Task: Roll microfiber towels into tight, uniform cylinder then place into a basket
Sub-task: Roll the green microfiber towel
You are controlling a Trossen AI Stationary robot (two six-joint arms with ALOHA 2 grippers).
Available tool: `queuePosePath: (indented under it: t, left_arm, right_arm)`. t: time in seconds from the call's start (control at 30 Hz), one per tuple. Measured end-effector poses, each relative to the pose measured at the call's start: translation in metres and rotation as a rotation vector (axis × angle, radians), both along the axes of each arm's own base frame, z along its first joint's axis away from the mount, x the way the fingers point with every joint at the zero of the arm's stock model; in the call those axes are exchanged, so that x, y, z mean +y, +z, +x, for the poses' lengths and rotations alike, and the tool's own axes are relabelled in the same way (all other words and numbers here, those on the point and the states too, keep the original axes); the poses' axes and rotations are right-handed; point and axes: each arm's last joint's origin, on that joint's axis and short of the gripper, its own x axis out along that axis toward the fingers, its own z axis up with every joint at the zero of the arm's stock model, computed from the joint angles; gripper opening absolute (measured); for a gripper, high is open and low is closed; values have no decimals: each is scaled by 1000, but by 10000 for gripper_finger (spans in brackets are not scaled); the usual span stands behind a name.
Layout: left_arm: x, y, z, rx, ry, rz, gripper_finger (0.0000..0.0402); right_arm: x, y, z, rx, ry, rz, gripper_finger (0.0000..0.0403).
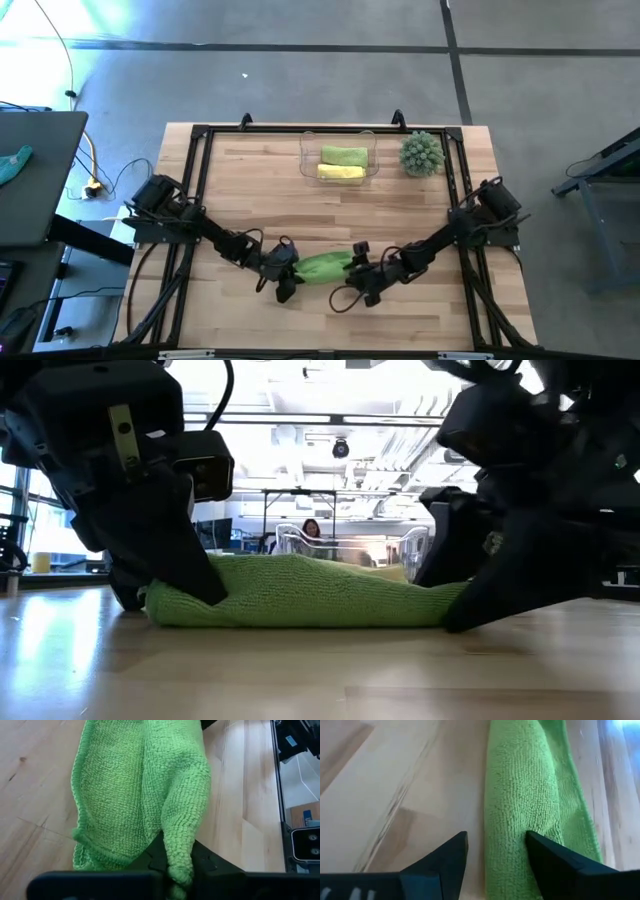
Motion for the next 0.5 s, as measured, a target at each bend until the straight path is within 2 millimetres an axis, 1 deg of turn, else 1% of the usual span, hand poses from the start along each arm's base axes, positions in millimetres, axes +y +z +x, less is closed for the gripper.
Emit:
queuePosePath:
  t: [0.1,0.27,0.4,0.5]
  left_arm:
    - [0,3,-1,0,-25,5,45]
    - [1,13,-6,8,-85,41,101]
    - [4,22,-12,41,-175,72,142]
    - [6,32,-19,61,-260,133,162]
  right_arm:
    - [-1,-1,0,5,-60,52,199]
    - [-5,-2,2,20,-161,153,199]
    - [-11,-4,3,61,-254,257,198]
    - [-17,-5,6,87,-305,330,184]
